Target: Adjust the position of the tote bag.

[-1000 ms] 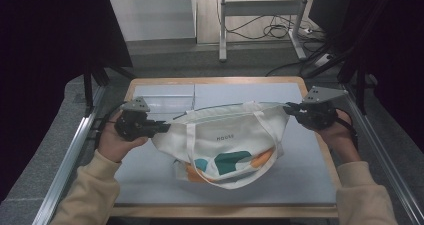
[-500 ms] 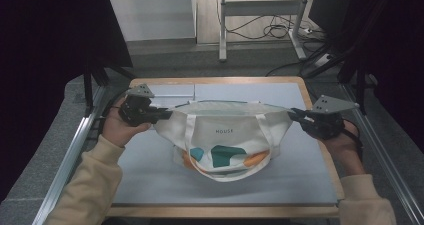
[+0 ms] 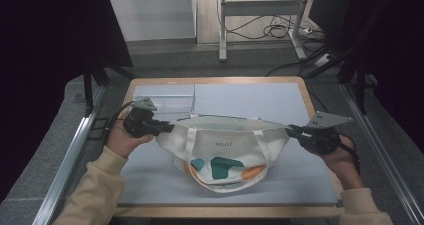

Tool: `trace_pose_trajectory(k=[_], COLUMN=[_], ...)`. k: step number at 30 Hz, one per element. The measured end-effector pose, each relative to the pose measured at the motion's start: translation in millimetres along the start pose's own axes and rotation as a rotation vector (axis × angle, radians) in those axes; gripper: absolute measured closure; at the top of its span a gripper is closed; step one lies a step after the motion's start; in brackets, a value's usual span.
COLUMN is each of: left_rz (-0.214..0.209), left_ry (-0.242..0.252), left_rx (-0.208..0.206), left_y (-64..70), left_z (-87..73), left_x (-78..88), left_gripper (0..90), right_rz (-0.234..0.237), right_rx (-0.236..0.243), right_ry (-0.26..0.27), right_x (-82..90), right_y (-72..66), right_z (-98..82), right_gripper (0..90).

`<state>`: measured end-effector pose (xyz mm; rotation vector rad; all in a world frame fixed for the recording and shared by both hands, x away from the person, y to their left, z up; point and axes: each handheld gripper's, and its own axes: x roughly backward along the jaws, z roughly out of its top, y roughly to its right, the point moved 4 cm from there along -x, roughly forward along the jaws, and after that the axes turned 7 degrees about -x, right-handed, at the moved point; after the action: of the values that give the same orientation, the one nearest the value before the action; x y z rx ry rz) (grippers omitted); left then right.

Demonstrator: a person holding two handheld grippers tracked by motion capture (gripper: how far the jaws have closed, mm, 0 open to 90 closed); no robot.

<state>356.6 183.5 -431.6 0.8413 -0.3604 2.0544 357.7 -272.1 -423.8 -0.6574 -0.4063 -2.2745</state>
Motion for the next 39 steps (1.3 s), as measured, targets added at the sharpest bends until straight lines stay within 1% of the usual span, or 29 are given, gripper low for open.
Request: trace_pose_trajectory(k=[2,5,7,9,10,11,12,13,14,16,17,18,19,20,21,22,24,26,27,28,29,30,31,32,33,35,37,39], left_rz=[-0.007,-0.017,-0.018,-0.019,-0.019,-0.023,-0.027,-0.026,-0.025,-0.016,-0.016,-0.004,-0.004,0.004,0.010,0.011,0.019,0.031,0.030,0.027,0.026,0.026,0.026,0.026,0.025,0.024,0.021,0.016], left_ry=[-0.008,-0.020,-0.026,-0.025,-0.031,-0.029,-0.019,-0.012,0.001,0.049,0.049,0.085,0.085,0.091,0.092,0.091,0.087,0.071,0.064,0.058,0.047,0.047,0.044,0.044,0.046,0.045,0.039,0.017], left_rx=[0.006,0.008,-0.001,0.001,-0.009,-0.007,-0.009,0.001,0.003,0.012,0.012,0.022,0.022,0.023,0.021,0.020,0.016,0.011,0.010,0.006,-0.003,-0.003,-0.010,-0.010,-0.011,-0.017,-0.024,-0.034], left_y=[-0.4,0.4,2.1,4.0,4.0,4.9,6.0,6.4,6.3,5.4,5.4,3.7,3.7,2.8,2.3,2.2,2.1,1.5,1.4,1.4,1.5,1.5,2.1,2.1,2.5,3.2,4.1,5.7], left_z=[-2.2,-5.8,-6.8,-7.2,-8.0,-8.5,-9.1,-8.8,-7.9,-4.6,-4.6,-1.2,-1.2,-0.1,0.7,1.3,2.5,3.8,4.9,6.4,10.1,10.1,14.4,14.4,16.6,20.4,23.0,27.2], left_x=[-1.8,-4.4,-4.2,-4.2,-3.4,-2.8,-0.1,2.4,5.8,13.7,13.7,20.5,20.5,22.9,24.5,25.3,25.1,22.8,21.2,19.5,16.4,16.4,14.7,14.7,14.1,12.3,9.6,2.9], left_gripper=[83.2,82.8,82.7,82.3,80.6,78.6,74.8,69.4,65.2,59.4,55.0,50.9,48.2,48.2,46.8,46.8,44.4,43.7,43.5,43.2,43.0,42.9,42.9,42.9,42.9,43.0,42.9,42.9], right_rz=[0.004,0.014,0.018,0.022,0.029,0.030,0.032,0.030,0.017,0.024,0.026,0.027,0.029,0.029,0.036,0.036,0.029,0.051,0.059,0.070,0.093,0.093,0.103,0.109,0.109,0.123,0.135,0.133], right_rx=[-0.006,-0.015,-0.020,-0.018,-0.017,-0.022,-0.027,-0.045,-0.063,-0.102,-0.121,-0.136,-0.151,-0.151,-0.159,-0.159,-0.177,-0.171,-0.171,-0.172,-0.168,-0.168,-0.154,-0.144,-0.144,-0.134,-0.131,-0.124], right_ry=[-0.005,-0.041,-0.047,-0.058,-0.064,-0.061,-0.049,-0.034,-0.017,0.004,0.004,-0.004,-0.017,-0.017,-0.029,-0.029,-0.041,-0.043,-0.050,-0.058,-0.075,-0.075,-0.091,-0.096,-0.096,-0.091,-0.087,-0.081], right_x=[-0.8,-5.2,-5.3,-5.0,-4.5,-4.1,-3.4,-2.2,-1.0,0.3,-0.1,-1.6,-4.2,-4.2,-9.0,-9.0,-13.7,-16.2,-17.8,-19.8,-23.9,-23.9,-27.6,-28.7,-28.7,-30.4,-30.6,-30.8], right_y=[-0.3,-0.4,-0.5,-0.2,-0.1,-0.3,-0.2,-0.6,-0.6,-1.3,-2.1,-2.3,-3.1,-3.1,-5.6,-5.6,-8.0,-11.5,-13.4,-15.6,-20.4,-20.4,-25.8,-28.6,-28.6,-35.6,-39.0,-41.7], right_z=[-0.6,-4.0,-4.0,-3.5,-2.3,-1.3,0.3,2.6,5.3,11.7,14.9,17.9,20.7,20.7,26.3,26.3,33.1,38.4,41.2,43.7,48.1,48.1,51.7,53.4,53.4,58.9,61.4,63.5], right_gripper=[79.4,79.1,78.9,78.2,73.9,67.1,59.0,53.3,50.0,43.6,40.9,39.0,39.0,38.2,37.5,37.5,37.6,38.1,38.1,38.5,39.2,39.2,39.4,39.4,39.4,39.5,39.5,39.5])
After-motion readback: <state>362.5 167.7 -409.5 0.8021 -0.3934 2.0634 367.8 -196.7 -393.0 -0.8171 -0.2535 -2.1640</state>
